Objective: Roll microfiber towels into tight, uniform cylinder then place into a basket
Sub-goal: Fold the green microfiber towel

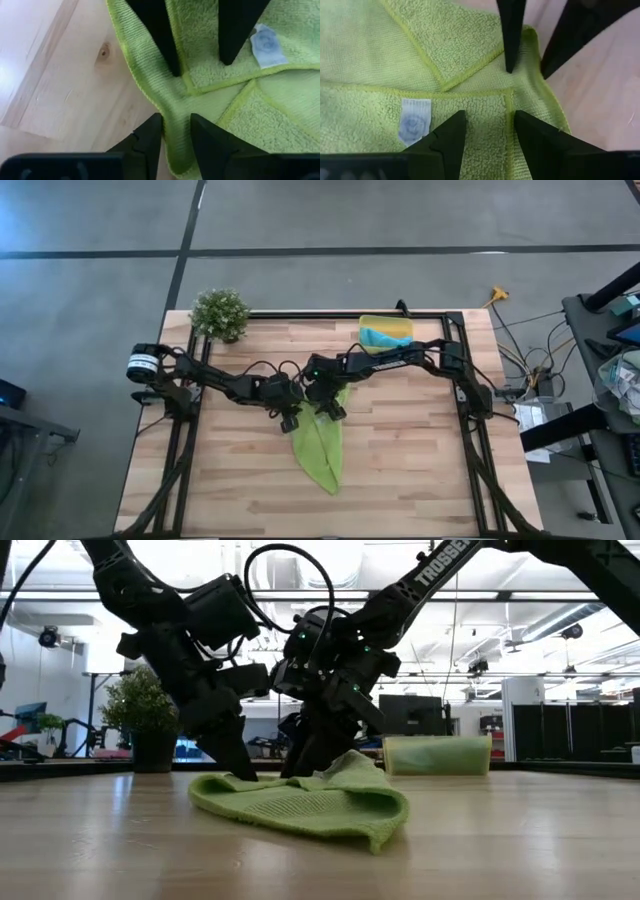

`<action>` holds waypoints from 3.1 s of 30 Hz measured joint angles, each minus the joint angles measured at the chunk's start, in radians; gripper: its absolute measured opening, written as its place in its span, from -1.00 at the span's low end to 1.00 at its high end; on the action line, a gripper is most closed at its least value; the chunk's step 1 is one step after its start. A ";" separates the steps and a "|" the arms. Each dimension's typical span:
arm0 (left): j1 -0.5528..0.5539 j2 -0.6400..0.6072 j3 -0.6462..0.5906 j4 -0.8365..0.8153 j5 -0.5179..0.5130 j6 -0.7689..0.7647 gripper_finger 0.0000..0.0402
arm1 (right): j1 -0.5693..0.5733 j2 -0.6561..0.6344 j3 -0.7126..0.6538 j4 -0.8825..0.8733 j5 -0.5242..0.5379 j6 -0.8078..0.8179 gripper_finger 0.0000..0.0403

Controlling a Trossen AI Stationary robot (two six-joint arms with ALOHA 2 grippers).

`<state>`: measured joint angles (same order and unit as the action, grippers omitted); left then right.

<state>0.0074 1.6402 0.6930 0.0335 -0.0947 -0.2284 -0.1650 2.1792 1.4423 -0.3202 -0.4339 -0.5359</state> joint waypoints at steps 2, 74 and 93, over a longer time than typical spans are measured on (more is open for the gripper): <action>0.000 0.000 0.000 0.003 0.003 0.004 -0.59 | -0.003 0.000 -0.006 0.017 -0.001 0.012 -0.16; 0.016 0.000 -0.041 0.068 -0.096 0.035 -0.77 | 0.069 -0.191 -0.103 -0.238 -0.150 -0.112 -0.63; 0.033 0.002 -0.045 0.090 -0.119 0.059 -0.77 | 0.079 -0.260 -0.217 -0.109 0.018 -0.018 -0.96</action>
<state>0.0402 1.6421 0.6479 0.1234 -0.2136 -0.1696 -0.0864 1.9190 1.2251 -0.4295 -0.4158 -0.5542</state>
